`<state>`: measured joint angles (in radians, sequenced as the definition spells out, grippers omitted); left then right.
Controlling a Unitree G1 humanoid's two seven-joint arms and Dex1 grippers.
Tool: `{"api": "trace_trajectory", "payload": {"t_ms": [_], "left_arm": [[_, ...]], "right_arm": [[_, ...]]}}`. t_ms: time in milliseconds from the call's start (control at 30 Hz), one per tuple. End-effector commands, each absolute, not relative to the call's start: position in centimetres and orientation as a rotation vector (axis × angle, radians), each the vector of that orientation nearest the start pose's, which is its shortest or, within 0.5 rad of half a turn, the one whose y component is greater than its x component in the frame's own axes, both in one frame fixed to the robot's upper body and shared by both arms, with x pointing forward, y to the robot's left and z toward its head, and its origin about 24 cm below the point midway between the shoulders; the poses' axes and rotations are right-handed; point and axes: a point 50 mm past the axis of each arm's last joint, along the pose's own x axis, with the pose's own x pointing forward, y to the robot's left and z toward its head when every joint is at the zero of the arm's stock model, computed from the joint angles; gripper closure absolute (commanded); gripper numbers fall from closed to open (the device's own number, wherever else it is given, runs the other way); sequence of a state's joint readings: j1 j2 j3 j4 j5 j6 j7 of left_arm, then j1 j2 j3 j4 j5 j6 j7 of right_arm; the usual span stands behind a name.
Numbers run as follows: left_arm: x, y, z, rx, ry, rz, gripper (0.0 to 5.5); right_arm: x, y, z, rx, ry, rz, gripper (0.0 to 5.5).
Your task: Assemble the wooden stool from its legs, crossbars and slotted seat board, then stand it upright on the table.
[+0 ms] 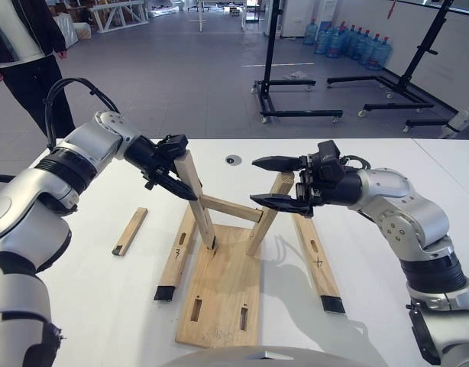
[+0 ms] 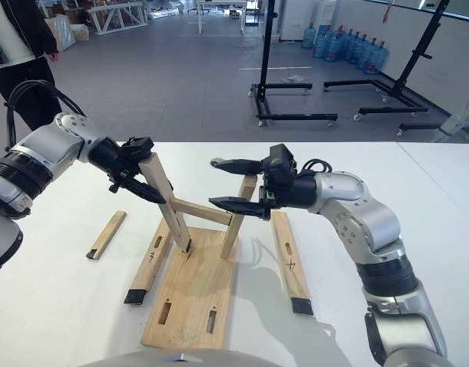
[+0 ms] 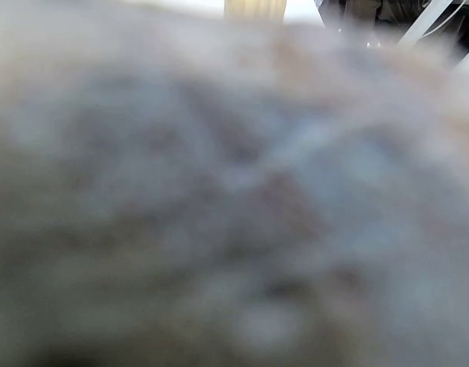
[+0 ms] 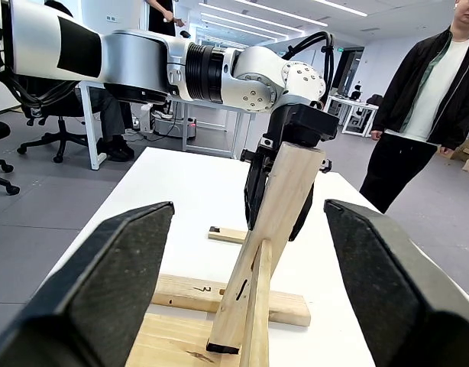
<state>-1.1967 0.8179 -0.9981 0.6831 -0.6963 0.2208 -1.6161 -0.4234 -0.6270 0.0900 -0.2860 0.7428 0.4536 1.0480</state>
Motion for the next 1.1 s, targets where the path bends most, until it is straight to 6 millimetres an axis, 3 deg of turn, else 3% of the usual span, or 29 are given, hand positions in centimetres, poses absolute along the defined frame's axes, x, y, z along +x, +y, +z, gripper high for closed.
{"api": "trace_trajectory", "payload": {"t_ms": [33,300,367,467,567,700,900,1100], "left_arm": [[32.1,16.7,12.0,0.432,0.9,-1.769,3.49],[32.2,17.3,11.3,0.44,0.919,-1.742,3.49],[32.3,17.5,11.1,0.442,0.922,-1.735,3.49],[32.3,17.6,11.1,0.444,0.923,-1.731,3.49],[32.4,17.8,11.2,0.448,0.926,-1.721,3.49],[32.5,17.9,11.4,0.456,0.934,-1.715,3.49],[32.5,17.6,11.6,0.472,0.942,-1.725,3.49],[32.5,17.3,11.7,0.479,0.95,-1.734,3.49]], "right_arm": [[25.6,-13.1,17.6,0.027,-0.049,1.435,1.9],[25.6,-14.1,24.0,0.027,-0.359,1.296,1.9],[25.2,-13.8,25.5,-0.009,-0.43,1.262,1.9],[24.8,-11.5,26.7,-0.145,-0.468,1.15,1.9],[25.3,-8.6,25.8,-0.375,-0.444,0.981,1.9],[25.8,-6.1,23.5,-0.719,-0.425,0.905,1.9],[25.7,-5.4,21.2,-0.986,-0.4,0.861,1.9],[25.6,-5.1,16.4,-1.195,-0.241,0.976,1.9]]}}
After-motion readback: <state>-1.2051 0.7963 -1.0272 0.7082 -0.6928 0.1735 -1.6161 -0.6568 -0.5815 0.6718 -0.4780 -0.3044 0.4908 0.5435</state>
